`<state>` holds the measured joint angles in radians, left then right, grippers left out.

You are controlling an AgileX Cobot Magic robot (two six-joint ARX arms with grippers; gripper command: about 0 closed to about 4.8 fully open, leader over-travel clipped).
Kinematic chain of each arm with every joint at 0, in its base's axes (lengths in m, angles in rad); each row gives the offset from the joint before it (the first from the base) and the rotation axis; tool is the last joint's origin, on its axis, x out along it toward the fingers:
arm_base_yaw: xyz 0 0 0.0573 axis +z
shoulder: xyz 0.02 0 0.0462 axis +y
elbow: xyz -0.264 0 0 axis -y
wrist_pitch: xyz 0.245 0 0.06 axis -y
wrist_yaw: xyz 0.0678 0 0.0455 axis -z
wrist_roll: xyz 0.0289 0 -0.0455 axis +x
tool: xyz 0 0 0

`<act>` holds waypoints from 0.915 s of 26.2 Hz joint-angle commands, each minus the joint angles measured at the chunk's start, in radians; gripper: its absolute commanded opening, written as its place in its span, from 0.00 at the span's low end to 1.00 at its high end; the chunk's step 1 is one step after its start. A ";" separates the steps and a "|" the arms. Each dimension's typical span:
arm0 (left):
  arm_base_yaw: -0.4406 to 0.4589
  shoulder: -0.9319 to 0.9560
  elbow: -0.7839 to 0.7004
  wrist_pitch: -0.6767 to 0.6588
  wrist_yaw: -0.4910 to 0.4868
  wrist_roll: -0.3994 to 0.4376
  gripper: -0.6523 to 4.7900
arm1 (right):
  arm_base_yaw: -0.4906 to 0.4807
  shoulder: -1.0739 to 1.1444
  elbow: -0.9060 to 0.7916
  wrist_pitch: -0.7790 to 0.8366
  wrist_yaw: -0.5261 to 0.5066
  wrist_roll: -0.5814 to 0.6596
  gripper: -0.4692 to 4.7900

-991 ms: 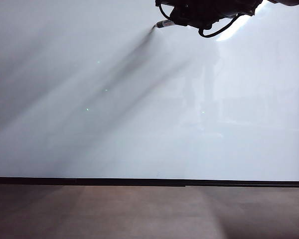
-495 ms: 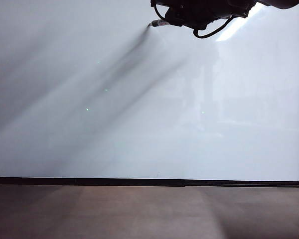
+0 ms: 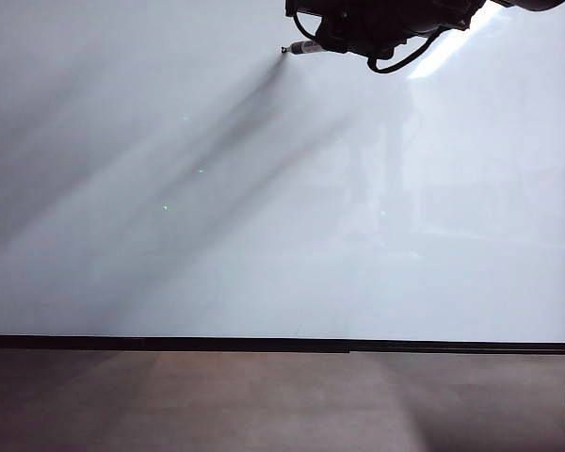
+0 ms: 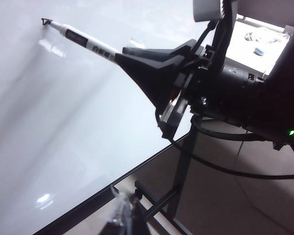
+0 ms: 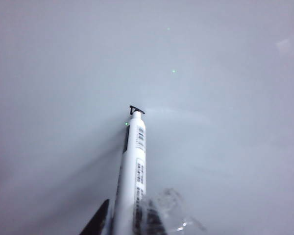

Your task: Reach to the right to find the marker pen, pick it up, and write the number 3 on the whiteboard.

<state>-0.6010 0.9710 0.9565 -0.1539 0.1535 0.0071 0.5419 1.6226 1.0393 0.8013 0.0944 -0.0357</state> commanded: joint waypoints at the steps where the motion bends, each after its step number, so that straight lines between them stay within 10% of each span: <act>1: -0.002 -0.003 0.002 0.012 0.004 0.001 0.11 | -0.002 -0.009 0.006 0.006 0.047 -0.003 0.17; 24: -0.002 -0.003 0.002 0.012 0.003 0.001 0.11 | -0.002 -0.047 0.006 -0.099 0.116 -0.003 0.17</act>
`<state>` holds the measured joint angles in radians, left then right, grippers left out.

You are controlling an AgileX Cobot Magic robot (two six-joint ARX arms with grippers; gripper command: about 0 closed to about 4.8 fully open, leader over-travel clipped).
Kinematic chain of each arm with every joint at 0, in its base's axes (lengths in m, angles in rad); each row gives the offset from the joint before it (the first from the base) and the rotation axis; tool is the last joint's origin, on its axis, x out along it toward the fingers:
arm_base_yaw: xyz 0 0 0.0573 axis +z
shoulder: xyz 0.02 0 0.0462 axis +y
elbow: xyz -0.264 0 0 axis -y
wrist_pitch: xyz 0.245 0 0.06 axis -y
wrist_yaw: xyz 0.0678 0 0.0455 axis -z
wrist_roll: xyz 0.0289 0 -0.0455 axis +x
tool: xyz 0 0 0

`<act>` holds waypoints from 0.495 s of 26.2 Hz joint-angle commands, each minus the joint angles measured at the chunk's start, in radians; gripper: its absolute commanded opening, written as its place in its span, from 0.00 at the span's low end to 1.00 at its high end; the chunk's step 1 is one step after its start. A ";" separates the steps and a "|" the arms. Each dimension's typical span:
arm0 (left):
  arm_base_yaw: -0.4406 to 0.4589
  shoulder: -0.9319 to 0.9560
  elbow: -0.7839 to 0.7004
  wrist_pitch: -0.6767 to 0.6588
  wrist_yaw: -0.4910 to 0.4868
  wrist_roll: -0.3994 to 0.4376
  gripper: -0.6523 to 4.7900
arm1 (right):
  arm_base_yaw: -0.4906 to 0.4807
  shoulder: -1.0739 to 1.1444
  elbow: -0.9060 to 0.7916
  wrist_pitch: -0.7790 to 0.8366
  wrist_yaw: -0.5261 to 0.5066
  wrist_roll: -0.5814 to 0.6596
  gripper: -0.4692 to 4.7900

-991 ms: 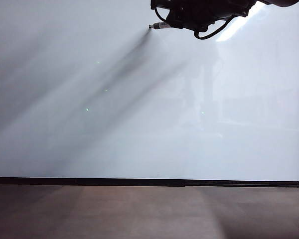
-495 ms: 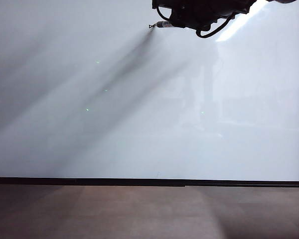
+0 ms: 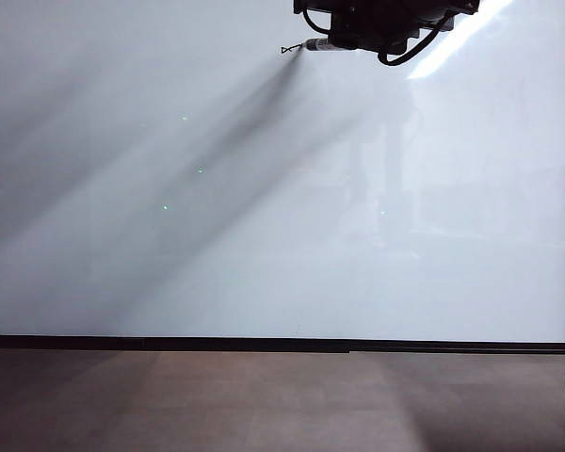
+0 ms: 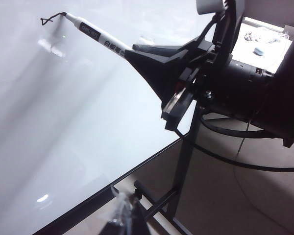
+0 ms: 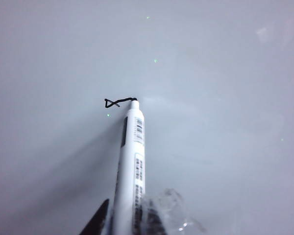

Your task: Reach to the right to find the marker pen, pick it up, and write the number 3 on the whiteboard.

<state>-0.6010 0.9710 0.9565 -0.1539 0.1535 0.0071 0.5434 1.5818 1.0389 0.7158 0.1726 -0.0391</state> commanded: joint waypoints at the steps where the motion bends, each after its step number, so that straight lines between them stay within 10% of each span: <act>1: -0.002 -0.003 0.002 0.012 0.004 0.001 0.11 | -0.003 -0.006 0.006 -0.032 0.038 0.001 0.17; 13: -0.002 -0.003 0.002 0.013 0.003 0.002 0.11 | 0.002 -0.006 0.006 -0.097 0.031 0.002 0.17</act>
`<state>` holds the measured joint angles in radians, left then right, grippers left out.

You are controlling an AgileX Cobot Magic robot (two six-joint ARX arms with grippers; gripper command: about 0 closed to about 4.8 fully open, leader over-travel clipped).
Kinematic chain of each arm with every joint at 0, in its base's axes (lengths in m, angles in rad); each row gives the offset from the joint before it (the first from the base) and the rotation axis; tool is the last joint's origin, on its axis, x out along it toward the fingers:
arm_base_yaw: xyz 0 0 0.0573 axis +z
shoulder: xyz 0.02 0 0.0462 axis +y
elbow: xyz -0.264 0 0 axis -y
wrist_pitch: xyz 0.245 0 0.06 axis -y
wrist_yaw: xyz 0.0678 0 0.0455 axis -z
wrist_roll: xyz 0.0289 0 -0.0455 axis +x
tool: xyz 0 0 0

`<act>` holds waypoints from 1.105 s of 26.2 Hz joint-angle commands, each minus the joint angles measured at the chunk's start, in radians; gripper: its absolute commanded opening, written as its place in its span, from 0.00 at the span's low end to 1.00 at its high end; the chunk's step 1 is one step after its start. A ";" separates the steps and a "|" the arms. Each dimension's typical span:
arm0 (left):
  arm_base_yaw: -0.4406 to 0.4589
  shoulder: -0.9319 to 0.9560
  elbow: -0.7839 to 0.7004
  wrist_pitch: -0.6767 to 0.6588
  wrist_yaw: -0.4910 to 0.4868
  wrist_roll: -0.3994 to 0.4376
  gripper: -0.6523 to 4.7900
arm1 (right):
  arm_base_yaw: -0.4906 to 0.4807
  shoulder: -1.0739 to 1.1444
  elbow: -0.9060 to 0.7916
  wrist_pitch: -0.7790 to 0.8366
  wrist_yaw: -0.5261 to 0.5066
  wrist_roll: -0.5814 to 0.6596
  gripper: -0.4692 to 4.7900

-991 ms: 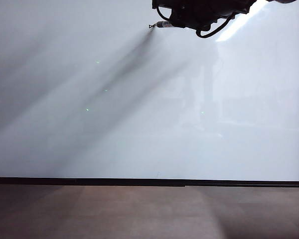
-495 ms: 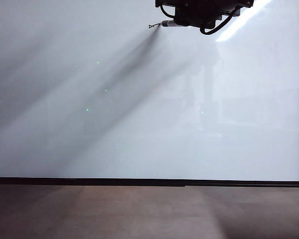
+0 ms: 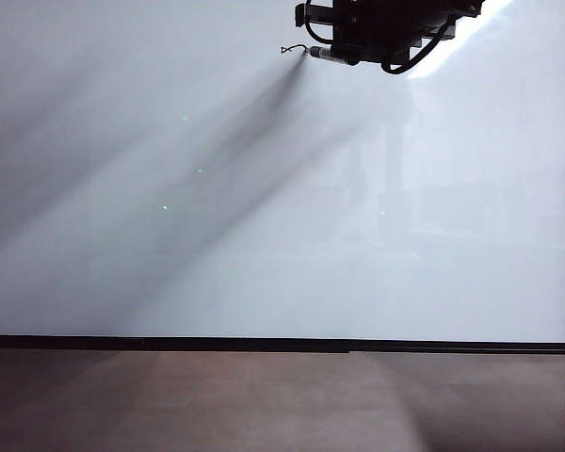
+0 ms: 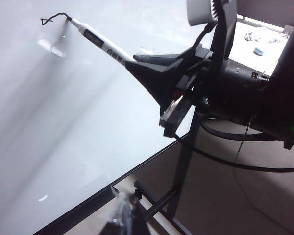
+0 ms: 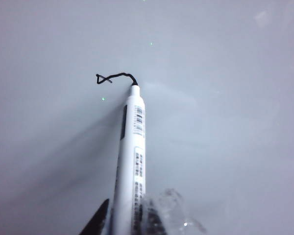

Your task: Reach to the right to find the marker pen, pick it up, and write the number 3 on the whiteboard.

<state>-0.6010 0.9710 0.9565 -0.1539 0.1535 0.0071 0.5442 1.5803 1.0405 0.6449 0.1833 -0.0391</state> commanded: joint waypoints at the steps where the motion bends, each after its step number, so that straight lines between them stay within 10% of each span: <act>1: -0.002 -0.003 0.002 0.013 0.003 0.002 0.11 | 0.002 -0.004 0.005 -0.030 0.020 0.002 0.17; 29: -0.002 -0.003 0.002 0.013 0.001 0.004 0.11 | 0.011 -0.016 0.005 -0.014 -0.114 0.005 0.17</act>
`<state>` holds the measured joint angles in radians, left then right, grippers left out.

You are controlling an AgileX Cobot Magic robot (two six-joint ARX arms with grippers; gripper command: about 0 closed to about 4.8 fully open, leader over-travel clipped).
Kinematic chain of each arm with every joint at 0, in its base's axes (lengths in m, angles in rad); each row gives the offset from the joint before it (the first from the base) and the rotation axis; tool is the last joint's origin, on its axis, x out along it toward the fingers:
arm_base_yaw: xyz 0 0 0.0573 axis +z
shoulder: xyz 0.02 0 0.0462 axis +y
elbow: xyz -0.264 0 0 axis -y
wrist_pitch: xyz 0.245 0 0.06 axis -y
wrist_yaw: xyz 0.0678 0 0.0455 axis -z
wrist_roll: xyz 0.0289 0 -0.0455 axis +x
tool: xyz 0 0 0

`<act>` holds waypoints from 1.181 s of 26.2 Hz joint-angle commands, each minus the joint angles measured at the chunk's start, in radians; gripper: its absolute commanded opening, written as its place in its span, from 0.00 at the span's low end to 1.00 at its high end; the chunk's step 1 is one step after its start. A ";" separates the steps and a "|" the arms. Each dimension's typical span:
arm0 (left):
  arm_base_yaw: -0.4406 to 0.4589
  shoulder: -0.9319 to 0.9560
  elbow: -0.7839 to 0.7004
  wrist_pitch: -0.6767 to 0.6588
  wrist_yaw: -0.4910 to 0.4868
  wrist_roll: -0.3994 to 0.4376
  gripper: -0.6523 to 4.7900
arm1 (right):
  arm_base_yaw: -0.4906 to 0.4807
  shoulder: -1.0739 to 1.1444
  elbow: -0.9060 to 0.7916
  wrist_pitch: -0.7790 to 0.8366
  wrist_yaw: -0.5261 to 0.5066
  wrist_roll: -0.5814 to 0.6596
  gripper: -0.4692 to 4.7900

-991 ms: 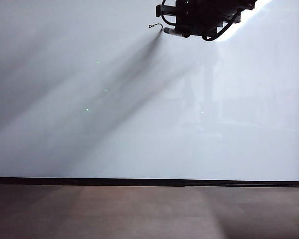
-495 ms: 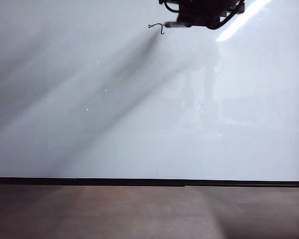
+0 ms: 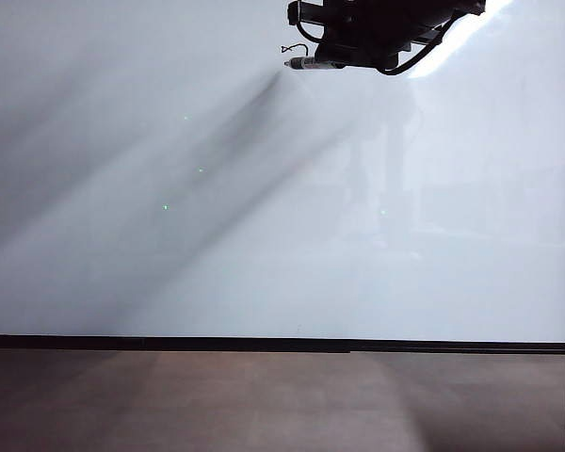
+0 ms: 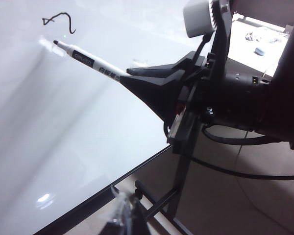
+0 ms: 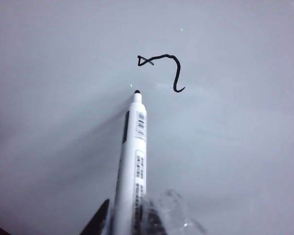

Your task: Reach to the right to find the marker pen, pick it up, and write the number 3 on the whiteboard.

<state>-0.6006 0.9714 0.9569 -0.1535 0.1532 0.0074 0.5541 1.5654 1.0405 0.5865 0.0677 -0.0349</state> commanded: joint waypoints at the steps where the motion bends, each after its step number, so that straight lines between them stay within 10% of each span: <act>1: -0.002 -0.003 0.002 0.012 0.001 0.003 0.11 | 0.000 0.001 0.005 0.057 0.003 0.000 0.17; 31: -0.002 -0.003 0.002 0.005 0.001 0.003 0.11 | 0.000 0.039 0.005 0.097 0.050 0.000 0.17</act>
<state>-0.6006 0.9714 0.9565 -0.1539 0.1532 0.0074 0.5537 1.6073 1.0409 0.6724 0.1055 -0.0349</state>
